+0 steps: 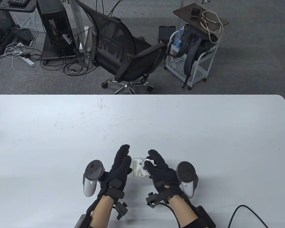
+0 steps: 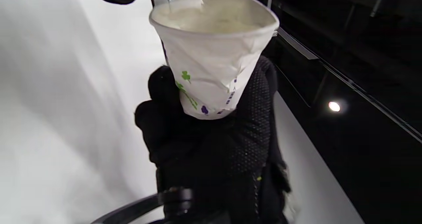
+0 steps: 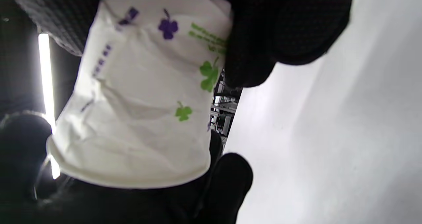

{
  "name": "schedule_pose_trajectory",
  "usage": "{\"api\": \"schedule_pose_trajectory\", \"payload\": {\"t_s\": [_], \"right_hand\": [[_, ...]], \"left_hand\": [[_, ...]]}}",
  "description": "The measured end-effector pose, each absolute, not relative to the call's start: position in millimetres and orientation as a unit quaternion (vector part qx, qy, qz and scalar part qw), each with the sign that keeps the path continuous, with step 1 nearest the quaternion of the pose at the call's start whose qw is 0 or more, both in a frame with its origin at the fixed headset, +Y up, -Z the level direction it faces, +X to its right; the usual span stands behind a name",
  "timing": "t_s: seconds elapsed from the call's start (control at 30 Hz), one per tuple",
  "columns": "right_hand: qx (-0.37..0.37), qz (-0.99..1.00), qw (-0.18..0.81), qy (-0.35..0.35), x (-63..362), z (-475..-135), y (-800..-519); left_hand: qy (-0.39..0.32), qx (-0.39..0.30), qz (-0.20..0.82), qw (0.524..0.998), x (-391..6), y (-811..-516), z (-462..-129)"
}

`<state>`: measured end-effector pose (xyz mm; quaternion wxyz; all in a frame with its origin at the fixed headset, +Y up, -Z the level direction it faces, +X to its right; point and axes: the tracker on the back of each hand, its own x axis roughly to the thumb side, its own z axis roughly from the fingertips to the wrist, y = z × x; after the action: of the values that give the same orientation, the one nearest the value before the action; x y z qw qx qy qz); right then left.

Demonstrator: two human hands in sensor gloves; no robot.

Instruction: Squeeze empty paper cup to crush flat

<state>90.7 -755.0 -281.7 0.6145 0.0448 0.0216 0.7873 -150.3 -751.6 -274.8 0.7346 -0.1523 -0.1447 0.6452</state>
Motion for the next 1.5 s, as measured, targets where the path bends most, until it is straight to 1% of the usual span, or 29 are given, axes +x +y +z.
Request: {"api": "schedule_pose_trajectory", "payload": {"t_s": [0.23, 0.3, 0.43, 0.53, 0.6, 0.67, 0.73, 0.8, 0.87, 0.9, 0.97, 1.0, 1.07, 1.1, 1.13, 1.2, 1.27, 1.33, 1.37, 1.4, 1.47, 1.5], "right_hand": [[0.065, 0.787, 0.613, 0.022, 73.6, -274.2, -753.8], [0.064, 0.788, 0.612, 0.024, 72.4, -273.9, -754.4], [0.066, 0.76, 0.645, 0.045, 74.2, -277.0, -759.1], [0.074, 0.705, 0.701, 0.076, 75.6, -279.3, -763.8], [0.083, 0.681, 0.722, 0.09, 74.3, -279.7, -765.5], [0.108, 0.662, 0.734, 0.109, 69.1, -278.8, -766.7], [0.123, 0.652, 0.738, 0.123, 61.9, -275.8, -767.1], [0.138, 0.65, 0.736, 0.13, 53.8, -272.5, -767.9], [0.172, 0.646, 0.73, 0.14, 44.2, -268.4, -767.6], [0.194, 0.634, 0.733, 0.153, 36.5, -264.6, -766.4], [0.228, 0.596, 0.743, 0.202, 17.5, -255.0, -763.9], [0.214, 0.583, 0.761, 0.19, 18.1, -252.0, -762.4], [0.246, 0.588, 0.739, 0.218, 16.9, -252.9, -759.2], [0.256, 0.592, 0.733, 0.218, 17.6, -251.7, -757.6], [0.249, 0.596, 0.734, 0.209, 18.7, -252.4, -757.4], [0.245, 0.584, 0.74, 0.225, 20.6, -254.0, -760.2], [0.234, 0.584, 0.741, 0.233, 22.9, -254.1, -765.1], [0.233, 0.584, 0.737, 0.249, 23.6, -253.8, -766.3], [0.223, 0.593, 0.733, 0.248, 24.9, -254.2, -764.8], [0.208, 0.63, 0.712, 0.229, 27.5, -256.5, -761.4], [0.215, 0.706, 0.651, 0.18, 31.6, -262.4, -759.4], [0.21, 0.723, 0.636, 0.169, 33.3, -264.4, -758.8]], "left_hand": [[-0.12, -0.169, 0.647, 0.734, -143.0, -755.2, -271.5], [-0.102, -0.16, 0.65, 0.736, -144.7, -753.6, -271.0], [-0.105, -0.151, 0.636, 0.749, -148.1, -750.9, -273.4], [-0.116, -0.16, 0.637, 0.745, -146.5, -752.7, -274.1], [-0.126, -0.167, 0.638, 0.742, -143.2, -753.3, -273.6], [-0.134, -0.169, 0.634, 0.742, -138.9, -753.5, -271.9], [-0.145, -0.171, 0.638, 0.737, -133.9, -754.3, -269.5], [-0.151, -0.176, 0.653, 0.721, -129.3, -754.6, -266.2], [-0.175, -0.179, 0.64, 0.727, -126.5, -754.2, -267.1], [-0.186, -0.183, 0.633, 0.729, -124.4, -754.2, -267.1], [-0.219, -0.204, 0.641, 0.707, -114.3, -753.9, -265.0], [-0.213, -0.187, 0.635, 0.719, -114.6, -751.5, -259.7], [-0.229, -0.19, 0.621, 0.725, -112.3, -746.4, -258.1], [-0.226, -0.179, 0.628, 0.723, -109.8, -743.9, -256.9], [-0.223, -0.18, 0.627, 0.724, -108.5, -741.6, -257.2], [-0.229, -0.185, 0.606, 0.739, -106.6, -742.7, -260.0], [-0.228, -0.203, 0.612, 0.729, -105.6, -747.4, -261.0], [-0.209, -0.196, 0.611, 0.738, -106.5, -748.3, -260.4], [-0.206, -0.198, 0.613, 0.737, -107.6, -748.1, -261.7], [-0.204, -0.201, 0.616, 0.734, -110.7, -748.5, -263.7], [-0.18, -0.189, 0.618, 0.742, -116.8, -749.0, -266.3], [-0.168, -0.183, 0.613, 0.75, -119.8, -749.3, -267.3]]}}
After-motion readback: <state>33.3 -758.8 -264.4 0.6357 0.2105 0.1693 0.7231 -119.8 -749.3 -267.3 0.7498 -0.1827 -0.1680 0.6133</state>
